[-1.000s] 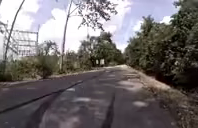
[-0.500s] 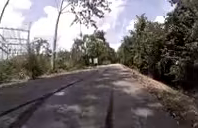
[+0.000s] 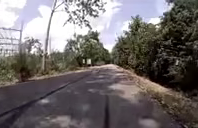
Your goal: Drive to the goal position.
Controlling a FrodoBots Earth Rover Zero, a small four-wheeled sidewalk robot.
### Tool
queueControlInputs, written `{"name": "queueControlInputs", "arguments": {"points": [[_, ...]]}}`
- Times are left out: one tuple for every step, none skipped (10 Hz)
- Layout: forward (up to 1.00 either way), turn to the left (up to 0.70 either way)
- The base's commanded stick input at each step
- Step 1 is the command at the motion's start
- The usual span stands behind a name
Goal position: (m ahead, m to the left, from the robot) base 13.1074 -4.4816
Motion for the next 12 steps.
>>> {"name": "queueControlInputs", "arguments": {"points": [[0.70,0.00],[0.70,0.00],[0.70,0.00],[0.70,-0.13],[0.70,-0.35],[0.70,-0.30],[0.70,-0.12],[0.70,0.00],[0.70,0.00],[0.70,0.00],[0.70,0.00],[0.70,0.00]]}}
